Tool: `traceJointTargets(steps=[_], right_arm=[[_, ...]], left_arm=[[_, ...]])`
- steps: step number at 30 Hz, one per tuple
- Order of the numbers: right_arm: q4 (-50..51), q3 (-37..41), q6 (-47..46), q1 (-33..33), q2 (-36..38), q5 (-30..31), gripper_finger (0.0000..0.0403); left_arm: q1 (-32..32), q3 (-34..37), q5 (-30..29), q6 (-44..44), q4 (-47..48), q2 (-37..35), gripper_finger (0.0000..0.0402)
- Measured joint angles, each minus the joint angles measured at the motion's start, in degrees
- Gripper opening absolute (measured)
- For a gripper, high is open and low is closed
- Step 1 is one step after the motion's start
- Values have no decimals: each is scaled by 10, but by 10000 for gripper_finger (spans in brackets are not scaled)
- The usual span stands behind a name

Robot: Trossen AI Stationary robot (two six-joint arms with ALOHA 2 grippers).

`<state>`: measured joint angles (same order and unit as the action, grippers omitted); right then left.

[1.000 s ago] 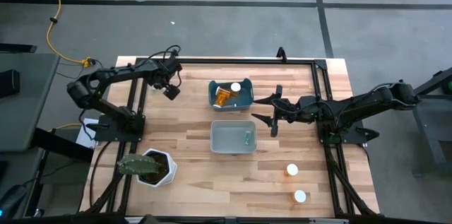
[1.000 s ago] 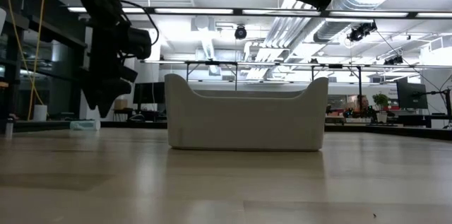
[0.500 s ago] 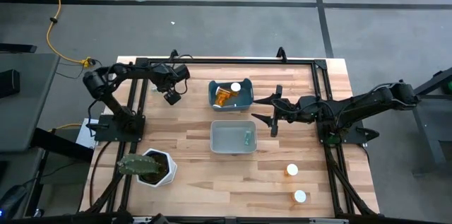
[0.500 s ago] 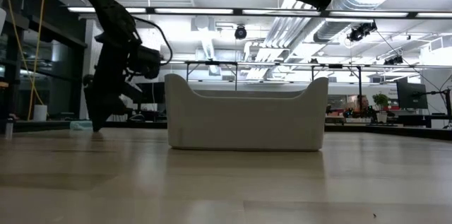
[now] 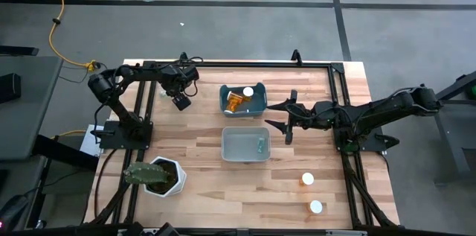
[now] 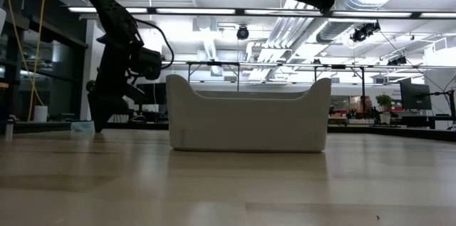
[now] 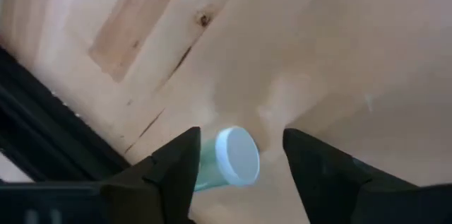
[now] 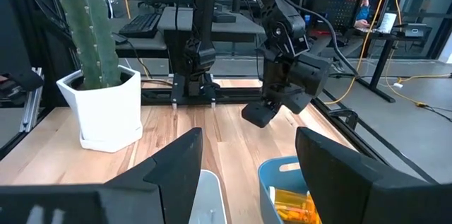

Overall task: Pick and place medicine bottles into bin by pill shape (circle, oval)
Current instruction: Put the green tablet bottle into the gray bin

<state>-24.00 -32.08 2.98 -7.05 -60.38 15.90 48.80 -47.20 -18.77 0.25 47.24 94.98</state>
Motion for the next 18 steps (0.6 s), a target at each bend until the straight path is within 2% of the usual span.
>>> traceJointTargets(steps=[6, 11, 18], right_arm=[[3, 0, 0, 0, 0, 0, 222], [3, 0, 0, 0, 0, 0, 222], [3, 0, 0, 0, 0, 0, 222]], left_arm=[[0, 0, 11, 4, 4, 0, 167], [-1, -2, 9, 4, 11, -4, 157], [-10, -55, 10, 23, 105, -13, 157]])
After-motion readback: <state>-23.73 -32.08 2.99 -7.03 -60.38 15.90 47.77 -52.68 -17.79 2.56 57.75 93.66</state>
